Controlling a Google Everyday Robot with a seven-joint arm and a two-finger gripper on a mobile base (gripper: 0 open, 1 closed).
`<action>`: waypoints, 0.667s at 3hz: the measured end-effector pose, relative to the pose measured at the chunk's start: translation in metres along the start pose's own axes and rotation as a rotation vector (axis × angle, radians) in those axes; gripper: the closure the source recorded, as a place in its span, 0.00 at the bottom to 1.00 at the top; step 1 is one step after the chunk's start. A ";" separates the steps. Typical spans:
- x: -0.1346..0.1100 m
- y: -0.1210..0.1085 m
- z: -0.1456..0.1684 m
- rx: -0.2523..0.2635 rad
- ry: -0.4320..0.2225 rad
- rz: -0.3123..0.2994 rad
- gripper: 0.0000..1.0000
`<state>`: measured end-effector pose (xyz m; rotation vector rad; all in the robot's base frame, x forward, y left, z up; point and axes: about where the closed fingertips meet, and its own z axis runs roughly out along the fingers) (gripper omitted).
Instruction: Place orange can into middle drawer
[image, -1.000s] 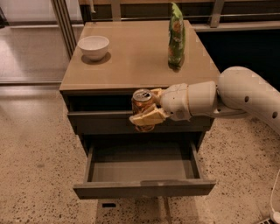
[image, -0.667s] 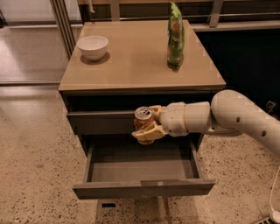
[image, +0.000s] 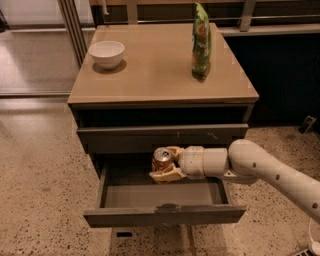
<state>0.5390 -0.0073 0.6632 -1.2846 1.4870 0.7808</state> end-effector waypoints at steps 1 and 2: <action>0.000 0.000 0.000 0.000 0.000 0.001 1.00; 0.010 0.004 0.005 -0.036 0.037 -0.048 1.00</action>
Offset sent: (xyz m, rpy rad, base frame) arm -0.0034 -0.0003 -0.0280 -0.1219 -0.0589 0.0973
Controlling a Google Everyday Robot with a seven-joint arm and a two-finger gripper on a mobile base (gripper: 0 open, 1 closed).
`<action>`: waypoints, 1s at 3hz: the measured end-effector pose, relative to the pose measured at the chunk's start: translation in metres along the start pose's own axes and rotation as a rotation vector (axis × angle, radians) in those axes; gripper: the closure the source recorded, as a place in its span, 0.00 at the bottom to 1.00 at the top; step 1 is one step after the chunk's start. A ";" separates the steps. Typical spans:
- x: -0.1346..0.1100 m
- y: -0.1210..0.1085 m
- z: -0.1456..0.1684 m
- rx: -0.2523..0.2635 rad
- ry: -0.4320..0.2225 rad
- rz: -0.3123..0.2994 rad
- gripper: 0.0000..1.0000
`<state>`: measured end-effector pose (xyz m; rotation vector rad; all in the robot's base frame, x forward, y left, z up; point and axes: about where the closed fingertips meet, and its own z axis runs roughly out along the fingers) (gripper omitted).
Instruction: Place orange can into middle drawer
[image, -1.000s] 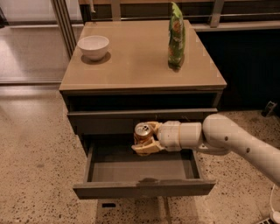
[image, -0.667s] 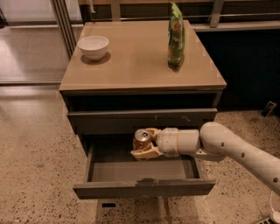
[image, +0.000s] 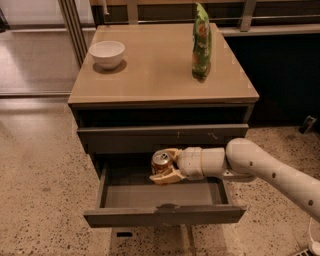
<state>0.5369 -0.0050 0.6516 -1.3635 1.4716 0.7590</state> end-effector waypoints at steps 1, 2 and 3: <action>0.045 -0.006 0.010 -0.022 0.026 -0.070 1.00; 0.104 -0.016 0.028 -0.020 0.001 -0.096 1.00; 0.168 -0.027 0.052 -0.002 -0.041 -0.067 1.00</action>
Offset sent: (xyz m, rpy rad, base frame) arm 0.0538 -0.0301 -0.1850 0.0096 -0.1019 0.0540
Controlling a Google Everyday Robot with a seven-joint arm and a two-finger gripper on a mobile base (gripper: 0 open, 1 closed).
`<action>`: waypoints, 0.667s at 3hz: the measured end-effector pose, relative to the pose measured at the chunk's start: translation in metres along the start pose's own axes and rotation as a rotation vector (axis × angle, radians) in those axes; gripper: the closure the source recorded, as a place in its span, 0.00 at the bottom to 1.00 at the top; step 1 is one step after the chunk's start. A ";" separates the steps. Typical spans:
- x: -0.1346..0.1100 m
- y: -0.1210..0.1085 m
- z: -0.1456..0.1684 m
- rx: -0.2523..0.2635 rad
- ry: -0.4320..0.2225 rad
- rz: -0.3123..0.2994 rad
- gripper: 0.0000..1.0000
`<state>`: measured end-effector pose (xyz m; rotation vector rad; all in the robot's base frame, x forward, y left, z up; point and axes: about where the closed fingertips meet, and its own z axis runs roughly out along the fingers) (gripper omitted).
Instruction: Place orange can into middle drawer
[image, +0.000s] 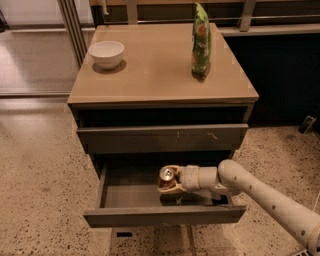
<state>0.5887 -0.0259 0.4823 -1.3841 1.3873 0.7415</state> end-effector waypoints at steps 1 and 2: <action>0.009 0.003 0.003 -0.002 0.002 -0.002 1.00; 0.028 0.004 0.010 -0.001 -0.004 0.006 1.00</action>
Offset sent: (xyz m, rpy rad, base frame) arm 0.0084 -0.0069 -0.0552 0.0130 0.0118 -0.0148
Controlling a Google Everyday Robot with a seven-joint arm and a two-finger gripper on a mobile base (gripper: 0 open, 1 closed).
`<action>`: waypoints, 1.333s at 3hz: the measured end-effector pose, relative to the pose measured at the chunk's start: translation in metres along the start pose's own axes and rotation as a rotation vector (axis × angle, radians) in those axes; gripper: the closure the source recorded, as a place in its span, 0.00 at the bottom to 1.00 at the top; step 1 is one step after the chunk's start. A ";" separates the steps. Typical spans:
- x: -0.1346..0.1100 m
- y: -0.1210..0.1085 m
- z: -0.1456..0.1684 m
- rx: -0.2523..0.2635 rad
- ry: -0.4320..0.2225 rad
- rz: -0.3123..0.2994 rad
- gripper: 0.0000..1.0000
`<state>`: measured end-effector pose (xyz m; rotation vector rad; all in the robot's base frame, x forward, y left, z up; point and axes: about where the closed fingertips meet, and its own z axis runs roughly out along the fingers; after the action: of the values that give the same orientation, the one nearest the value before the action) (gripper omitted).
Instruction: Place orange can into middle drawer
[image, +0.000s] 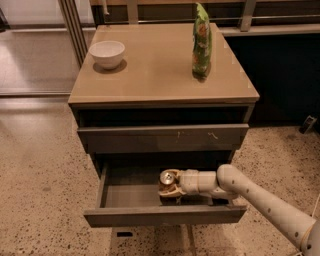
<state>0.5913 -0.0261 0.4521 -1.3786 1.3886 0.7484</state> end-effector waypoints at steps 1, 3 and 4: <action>0.026 -0.001 0.010 -0.004 -0.013 0.026 1.00; 0.056 -0.013 0.034 -0.021 -0.051 0.028 1.00; 0.061 -0.019 0.046 -0.032 -0.066 0.019 0.82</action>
Offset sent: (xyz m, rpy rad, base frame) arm 0.0330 0.0009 -0.0704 0.0569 0.0364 0.0008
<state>0.6291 -0.0072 0.3858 -1.3555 1.3451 0.8250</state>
